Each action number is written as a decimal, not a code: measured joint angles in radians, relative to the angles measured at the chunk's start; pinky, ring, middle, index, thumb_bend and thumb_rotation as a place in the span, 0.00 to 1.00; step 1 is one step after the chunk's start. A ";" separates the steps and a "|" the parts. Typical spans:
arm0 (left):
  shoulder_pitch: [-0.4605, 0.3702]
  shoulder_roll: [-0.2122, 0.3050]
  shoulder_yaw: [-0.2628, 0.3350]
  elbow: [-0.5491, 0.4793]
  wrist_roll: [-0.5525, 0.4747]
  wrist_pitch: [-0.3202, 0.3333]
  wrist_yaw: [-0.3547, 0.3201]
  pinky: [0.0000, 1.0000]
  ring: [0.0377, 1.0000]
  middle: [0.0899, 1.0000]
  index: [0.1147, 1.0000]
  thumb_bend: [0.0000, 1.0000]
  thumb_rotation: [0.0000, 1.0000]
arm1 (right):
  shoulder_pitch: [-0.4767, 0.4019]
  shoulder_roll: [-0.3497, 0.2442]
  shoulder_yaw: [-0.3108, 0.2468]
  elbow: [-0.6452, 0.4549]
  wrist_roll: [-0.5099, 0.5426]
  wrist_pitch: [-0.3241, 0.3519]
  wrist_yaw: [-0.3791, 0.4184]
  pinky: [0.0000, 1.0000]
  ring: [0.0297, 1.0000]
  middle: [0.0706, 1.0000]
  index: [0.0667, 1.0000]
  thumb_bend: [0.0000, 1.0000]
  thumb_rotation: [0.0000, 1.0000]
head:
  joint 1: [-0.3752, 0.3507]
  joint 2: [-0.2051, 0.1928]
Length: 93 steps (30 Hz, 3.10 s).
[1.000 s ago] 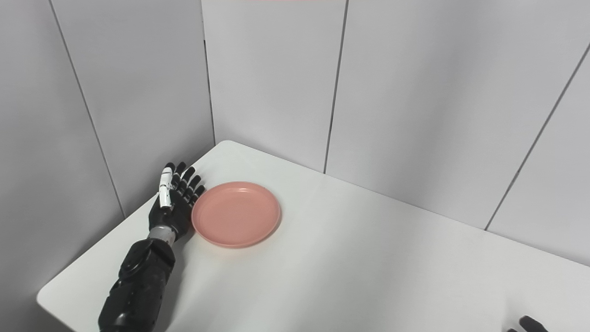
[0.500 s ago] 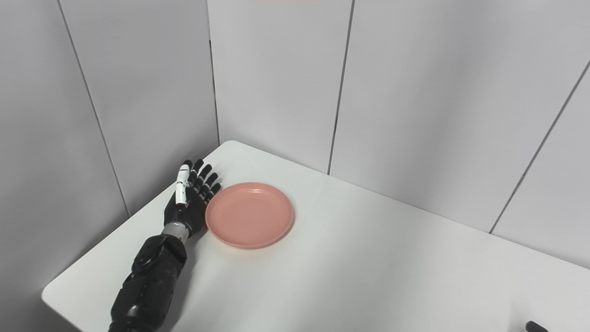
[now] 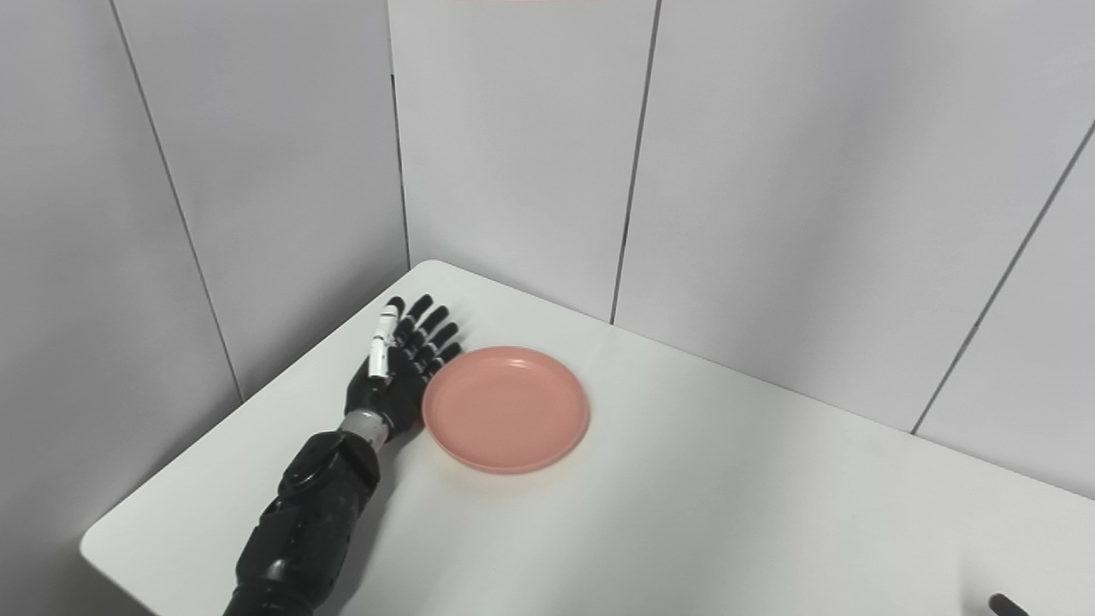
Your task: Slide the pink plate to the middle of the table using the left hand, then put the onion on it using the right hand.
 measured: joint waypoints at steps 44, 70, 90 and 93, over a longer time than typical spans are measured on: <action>-0.039 -0.124 -0.181 -0.020 0.081 0.075 -0.088 0.91 0.92 0.93 0.92 0.41 1.00 | 0.019 0.011 0.029 -0.018 0.008 -0.012 0.020 1.00 1.00 1.00 1.00 0.24 1.00 | -0.199 0.046; 0.022 -0.200 -0.221 -0.146 0.124 0.127 -0.065 0.93 0.94 0.95 0.94 0.43 1.00 | 0.058 0.049 0.085 -0.090 -0.043 0.007 -0.011 1.00 1.00 1.00 1.00 0.11 1.00 | -0.469 0.143; 0.025 -0.203 -0.243 -0.158 0.122 0.185 -0.085 0.93 0.95 0.96 0.94 0.43 1.00 | 0.057 0.111 0.109 -0.079 -0.093 -0.004 -0.061 1.00 1.00 1.00 1.00 0.21 1.00 | -0.698 0.233; 0.025 -0.212 -0.248 -0.162 0.122 0.192 -0.085 0.94 0.95 0.96 0.95 0.43 1.00 | 0.055 0.122 0.113 -0.079 -0.104 -0.004 -0.073 1.00 1.00 1.00 1.00 0.20 1.00 | -0.716 0.242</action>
